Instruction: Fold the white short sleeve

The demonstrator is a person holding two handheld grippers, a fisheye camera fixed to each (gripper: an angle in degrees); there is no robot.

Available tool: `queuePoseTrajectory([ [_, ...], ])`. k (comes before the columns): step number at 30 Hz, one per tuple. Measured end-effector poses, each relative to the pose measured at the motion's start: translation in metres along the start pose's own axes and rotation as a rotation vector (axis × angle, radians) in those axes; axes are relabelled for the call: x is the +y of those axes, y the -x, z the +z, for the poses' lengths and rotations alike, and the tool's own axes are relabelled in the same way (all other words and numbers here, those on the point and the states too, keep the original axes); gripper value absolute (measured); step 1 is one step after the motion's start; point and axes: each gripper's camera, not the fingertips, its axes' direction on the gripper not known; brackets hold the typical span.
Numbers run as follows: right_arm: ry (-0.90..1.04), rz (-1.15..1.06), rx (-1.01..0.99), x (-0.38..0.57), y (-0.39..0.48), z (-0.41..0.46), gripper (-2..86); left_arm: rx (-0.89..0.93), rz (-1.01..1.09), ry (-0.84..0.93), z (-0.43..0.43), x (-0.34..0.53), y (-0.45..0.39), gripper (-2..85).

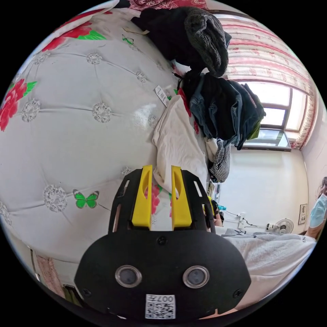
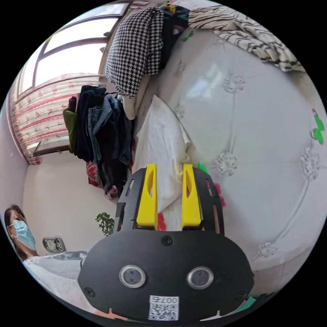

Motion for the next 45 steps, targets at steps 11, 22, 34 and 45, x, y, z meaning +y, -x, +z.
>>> queuePoseTrajectory([
  [11,0.317,-0.833,0.201,0.041,0.241,0.131,0.1,0.061,0.005,-0.017,-0.015,0.005,0.012,8.0],
  [22,0.945,-1.200,0.242,0.219,0.252,0.334,2.6,0.137,-0.015,0.009,-0.019,0.007,0.045,9.0],
  [34,0.534,-0.343,0.111,0.044,0.101,0.196,7.7,0.274,0.087,0.128,-0.019,-0.030,0.062,15.4],
  [45,0.683,-0.324,0.015,0.061,0.116,0.248,1.7,0.232,0.192,0.197,0.014,-0.073,0.025,1.3],
])
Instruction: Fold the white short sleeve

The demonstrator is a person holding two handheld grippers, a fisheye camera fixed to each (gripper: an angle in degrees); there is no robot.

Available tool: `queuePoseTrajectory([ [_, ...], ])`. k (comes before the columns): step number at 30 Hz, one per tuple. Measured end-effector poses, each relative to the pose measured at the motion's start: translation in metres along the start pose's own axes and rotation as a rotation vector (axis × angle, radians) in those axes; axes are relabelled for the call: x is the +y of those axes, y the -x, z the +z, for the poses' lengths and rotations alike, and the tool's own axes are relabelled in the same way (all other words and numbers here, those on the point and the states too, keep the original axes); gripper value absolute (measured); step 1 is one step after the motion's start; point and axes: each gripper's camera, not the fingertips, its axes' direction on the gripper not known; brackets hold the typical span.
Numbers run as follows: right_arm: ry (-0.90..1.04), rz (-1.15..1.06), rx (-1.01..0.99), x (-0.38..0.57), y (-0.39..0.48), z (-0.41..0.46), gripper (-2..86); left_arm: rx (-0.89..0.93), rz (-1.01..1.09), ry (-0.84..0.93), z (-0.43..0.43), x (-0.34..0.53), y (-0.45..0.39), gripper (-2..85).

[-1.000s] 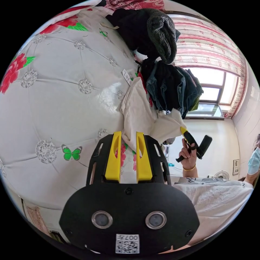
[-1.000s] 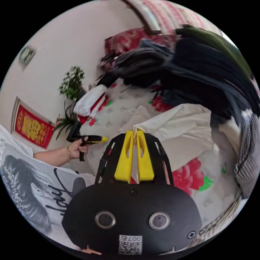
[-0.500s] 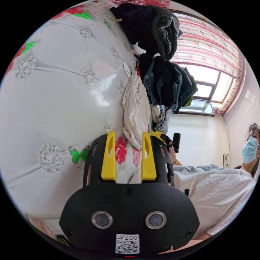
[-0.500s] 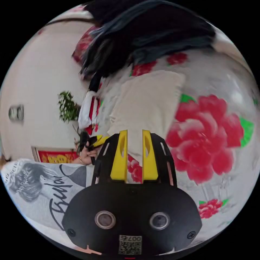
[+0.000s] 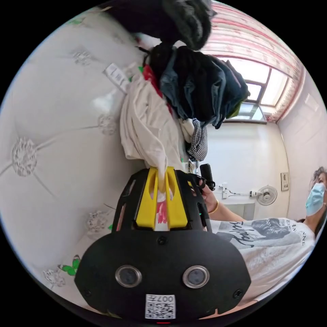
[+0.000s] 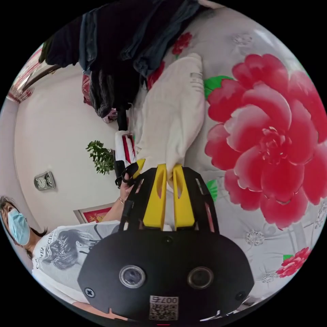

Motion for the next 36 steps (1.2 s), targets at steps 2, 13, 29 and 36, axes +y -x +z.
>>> queuePoseTrajectory([
  [2,-0.021,-0.068,-0.027,0.007,0.019,-0.014,1.0,-0.015,0.081,0.003,-0.007,0.003,-0.031,0.6],
  [13,-0.183,-0.111,-0.227,0.082,0.010,-0.164,-0.1,0.106,0.229,0.001,0.044,0.015,-0.147,-0.3],
  [29,-0.749,-0.122,0.260,0.272,0.001,-0.504,2.3,0.123,0.637,0.331,0.373,0.027,-0.417,5.6],
  [36,-0.645,0.141,0.488,0.288,-0.115,-0.402,5.2,-0.310,0.540,0.495,0.359,0.077,-0.281,7.3],
])
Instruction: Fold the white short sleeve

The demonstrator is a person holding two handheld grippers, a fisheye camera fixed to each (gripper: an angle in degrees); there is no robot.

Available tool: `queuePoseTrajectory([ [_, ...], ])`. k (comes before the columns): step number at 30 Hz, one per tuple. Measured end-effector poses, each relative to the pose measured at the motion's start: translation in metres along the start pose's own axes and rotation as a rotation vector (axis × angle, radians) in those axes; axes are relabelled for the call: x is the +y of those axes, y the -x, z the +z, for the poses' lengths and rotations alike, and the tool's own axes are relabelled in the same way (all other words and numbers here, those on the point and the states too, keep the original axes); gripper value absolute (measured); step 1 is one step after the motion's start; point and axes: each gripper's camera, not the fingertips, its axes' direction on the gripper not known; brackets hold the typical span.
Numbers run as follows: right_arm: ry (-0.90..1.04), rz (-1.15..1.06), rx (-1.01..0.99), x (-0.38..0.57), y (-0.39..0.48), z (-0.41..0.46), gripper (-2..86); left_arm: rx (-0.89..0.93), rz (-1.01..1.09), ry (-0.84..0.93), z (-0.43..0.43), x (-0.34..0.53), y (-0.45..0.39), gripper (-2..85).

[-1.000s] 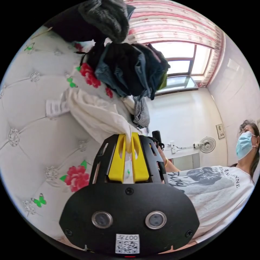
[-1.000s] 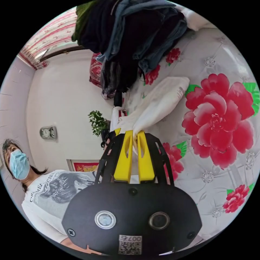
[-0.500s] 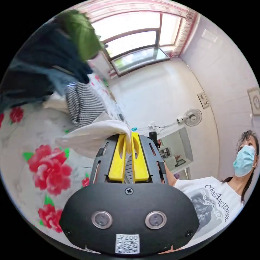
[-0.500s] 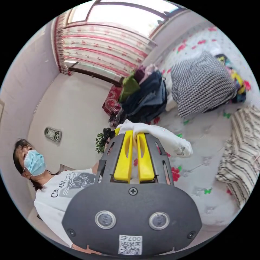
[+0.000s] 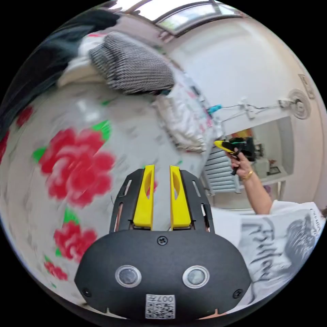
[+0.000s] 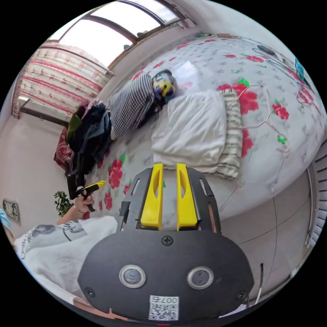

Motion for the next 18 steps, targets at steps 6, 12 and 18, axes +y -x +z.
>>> queuePoseTrajectory([
  [6,0.298,-0.213,-0.098,0.046,0.090,0.154,6.0,-0.203,-0.584,-0.251,-0.088,0.190,0.116,7.1],
  [12,0.499,-0.639,-0.047,0.057,0.222,0.244,5.2,-0.395,-1.130,-0.829,-0.193,0.402,0.133,6.6],
  [18,0.622,-0.793,0.029,0.073,0.292,0.301,3.3,-0.617,-1.333,-0.977,-0.251,0.501,0.140,7.7],
])
